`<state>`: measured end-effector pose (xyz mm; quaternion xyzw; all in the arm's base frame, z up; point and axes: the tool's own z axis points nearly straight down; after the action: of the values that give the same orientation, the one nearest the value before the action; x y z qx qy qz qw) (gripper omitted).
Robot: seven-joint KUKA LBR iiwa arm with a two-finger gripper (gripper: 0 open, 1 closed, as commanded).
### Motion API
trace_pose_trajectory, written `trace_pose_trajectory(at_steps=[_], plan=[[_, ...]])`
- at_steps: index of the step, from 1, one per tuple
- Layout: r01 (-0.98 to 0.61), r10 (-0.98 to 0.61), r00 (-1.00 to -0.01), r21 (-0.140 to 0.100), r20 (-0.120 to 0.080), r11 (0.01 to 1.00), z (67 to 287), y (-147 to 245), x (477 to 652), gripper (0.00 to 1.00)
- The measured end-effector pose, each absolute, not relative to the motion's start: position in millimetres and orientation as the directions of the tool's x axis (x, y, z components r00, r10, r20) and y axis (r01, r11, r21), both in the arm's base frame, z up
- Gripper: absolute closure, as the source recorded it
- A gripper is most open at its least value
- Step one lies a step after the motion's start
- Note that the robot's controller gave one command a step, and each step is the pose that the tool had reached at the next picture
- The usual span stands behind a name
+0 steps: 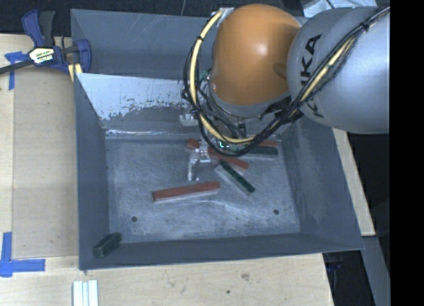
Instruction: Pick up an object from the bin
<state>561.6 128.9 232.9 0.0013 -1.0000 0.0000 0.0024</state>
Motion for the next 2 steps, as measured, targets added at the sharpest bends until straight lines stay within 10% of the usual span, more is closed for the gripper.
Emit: trace_pose_trajectory(at_steps=[1,2], plan=[[0.000,0.000,-1.000,0.001,-0.003,1.000,237,128,563.3,0.00],[-0.050,-0.050,-0.999,0.001,-0.007,0.999,169,108,560.6,0.00]])
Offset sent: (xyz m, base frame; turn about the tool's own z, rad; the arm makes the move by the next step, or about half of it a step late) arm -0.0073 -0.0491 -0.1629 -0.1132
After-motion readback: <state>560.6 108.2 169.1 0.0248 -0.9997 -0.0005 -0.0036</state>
